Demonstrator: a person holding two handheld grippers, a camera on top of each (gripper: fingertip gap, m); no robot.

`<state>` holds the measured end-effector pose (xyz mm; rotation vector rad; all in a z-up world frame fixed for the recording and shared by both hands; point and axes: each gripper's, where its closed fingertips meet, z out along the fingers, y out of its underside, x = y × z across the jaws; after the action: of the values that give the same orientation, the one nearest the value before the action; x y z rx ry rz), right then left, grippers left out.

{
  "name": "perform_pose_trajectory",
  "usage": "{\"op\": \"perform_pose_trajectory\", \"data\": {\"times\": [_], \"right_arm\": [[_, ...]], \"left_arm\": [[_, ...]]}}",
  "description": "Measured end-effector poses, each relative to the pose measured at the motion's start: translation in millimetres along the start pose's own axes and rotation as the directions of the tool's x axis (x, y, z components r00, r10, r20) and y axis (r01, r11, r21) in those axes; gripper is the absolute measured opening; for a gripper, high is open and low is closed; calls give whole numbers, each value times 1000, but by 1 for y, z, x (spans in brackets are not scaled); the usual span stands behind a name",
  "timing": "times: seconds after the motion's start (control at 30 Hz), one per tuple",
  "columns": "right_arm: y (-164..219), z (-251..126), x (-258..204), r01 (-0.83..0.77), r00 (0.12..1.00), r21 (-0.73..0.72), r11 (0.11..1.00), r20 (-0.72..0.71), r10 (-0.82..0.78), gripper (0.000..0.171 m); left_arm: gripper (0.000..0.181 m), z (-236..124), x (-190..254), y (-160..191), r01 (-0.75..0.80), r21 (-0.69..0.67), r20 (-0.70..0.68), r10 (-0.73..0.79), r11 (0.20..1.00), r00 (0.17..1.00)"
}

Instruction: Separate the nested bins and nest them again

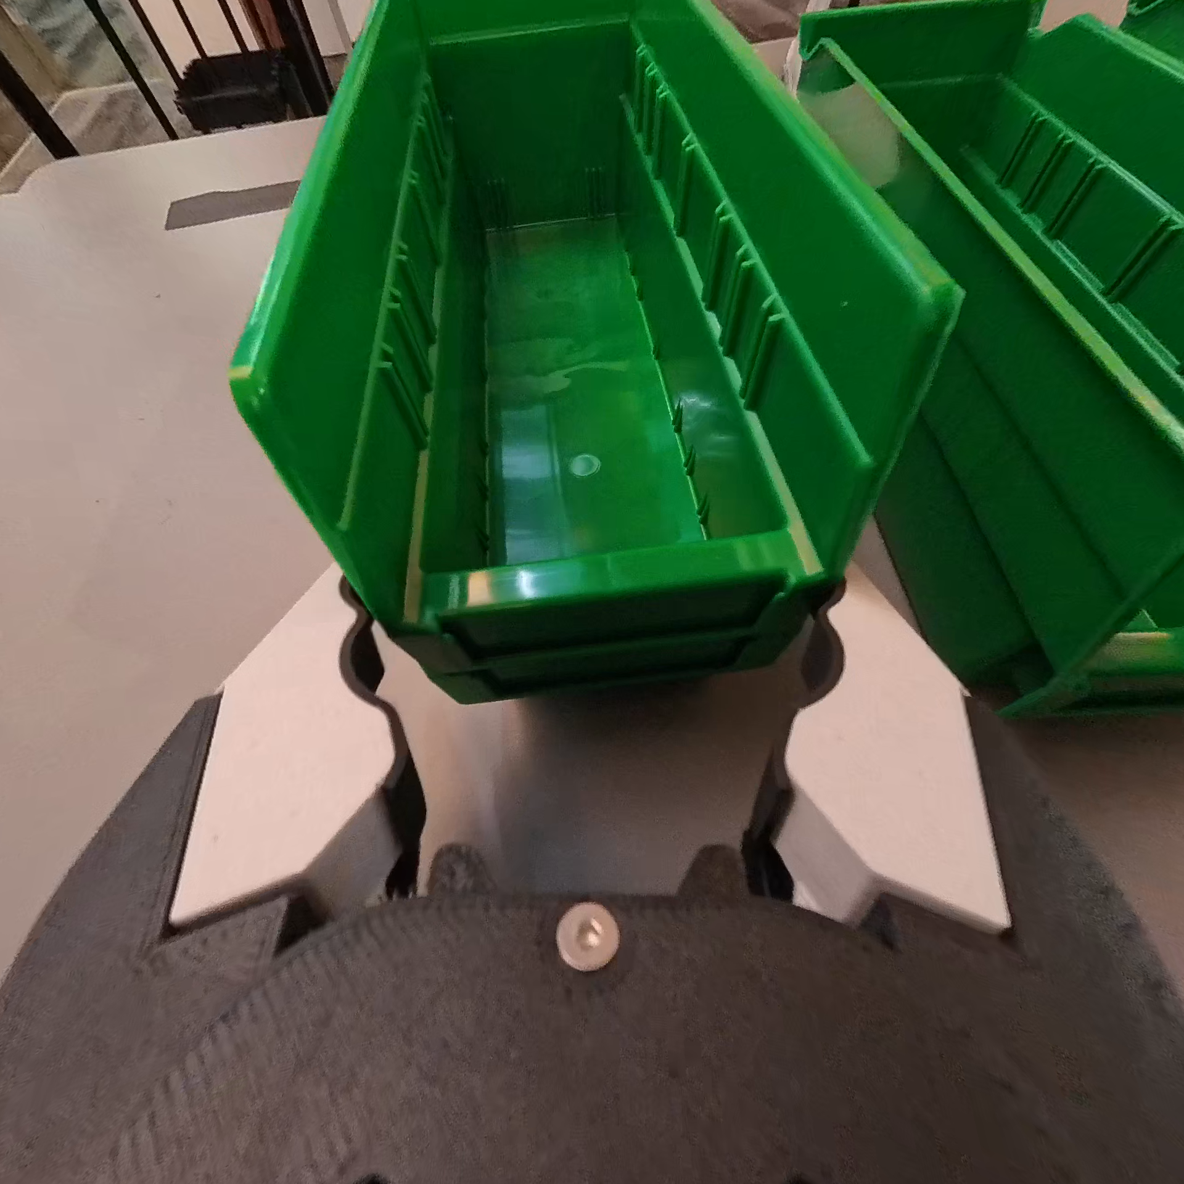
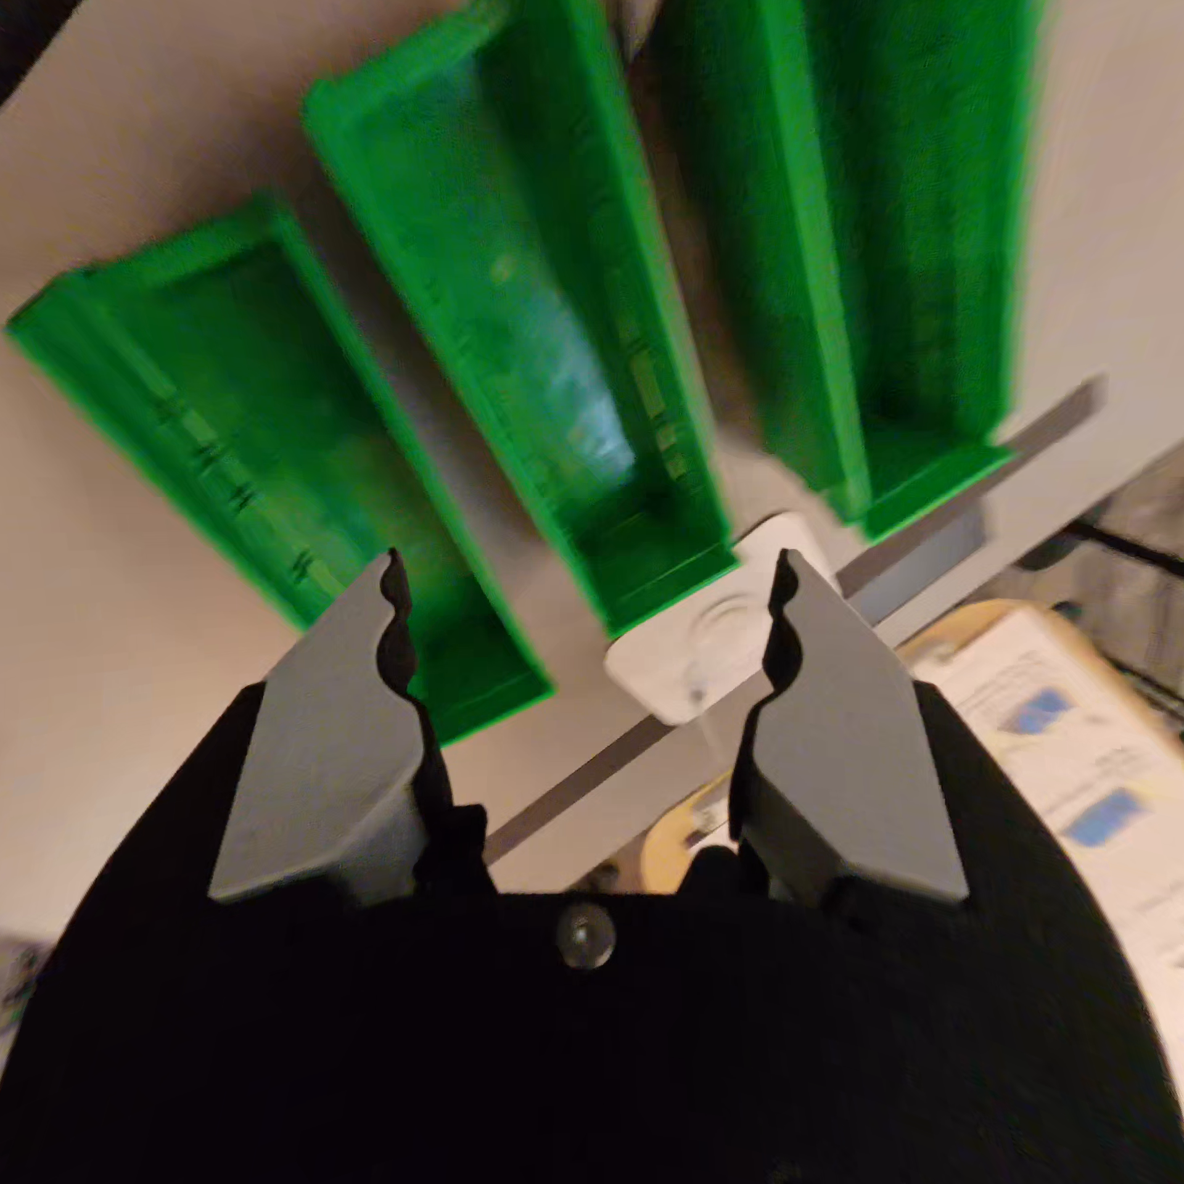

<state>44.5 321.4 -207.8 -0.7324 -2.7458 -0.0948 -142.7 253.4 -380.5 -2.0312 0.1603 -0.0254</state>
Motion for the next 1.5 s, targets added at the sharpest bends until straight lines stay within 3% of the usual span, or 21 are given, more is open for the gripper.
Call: {"op": "perform_pose_trajectory", "data": {"times": [0.07,0.17,0.3,0.43,0.67,0.8,1.1,1.17,1.2,1.23,1.33,1.4,1.5], "right_arm": [[-21,3,40,28,998,53,998,-51,-25,115],[-42,39,80,102,994,61,993,-40,-99,122],[-66,99,105,228,973,45,973,22,-229,126],[-89,130,122,262,963,99,960,29,-266,126],[-96,155,125,325,937,81,942,107,-332,124],[-95,153,122,334,927,92,938,150,-344,104],[-94,150,121,331,928,123,936,136,-346,92],[-91,146,112,313,924,132,941,186,-334,37],[-91,145,115,302,936,141,943,145,-321,15],[-90,145,119,283,948,149,948,109,-300,15],[-90,139,124,267,956,153,951,85,-282,62],[-97,139,132,283,956,135,949,42,-291,105],[-97,148,137,332,940,93,939,46,-337,121]], "left_arm": [[131,1,1,1,3,-9,-12,-3,1000,1000],[130,4,3,5,10,-38,-39,-12,999,999],[129,4,3,6,16,-41,-45,-18,999,999],[129,4,3,6,17,-42,-51,-20,999,998],[129,4,3,6,20,-44,-57,-23,999,998],[129,5,1,6,30,-43,-57,-33,999,998],[129,7,0,6,28,-44,-49,-30,999,998],[129,6,-10,5,84,-39,-24,-85,996,996],[129,6,-19,5,112,-34,-5,-112,993,994],[129,7,-27,7,70,-48,24,-69,996,997],[129,9,-26,7,37,-53,24,-36,998,999],[129,9,-24,7,26,-53,11,-26,998,1000],[129,9,-21,7,20,-53,-5,-21,998,1000]]}}
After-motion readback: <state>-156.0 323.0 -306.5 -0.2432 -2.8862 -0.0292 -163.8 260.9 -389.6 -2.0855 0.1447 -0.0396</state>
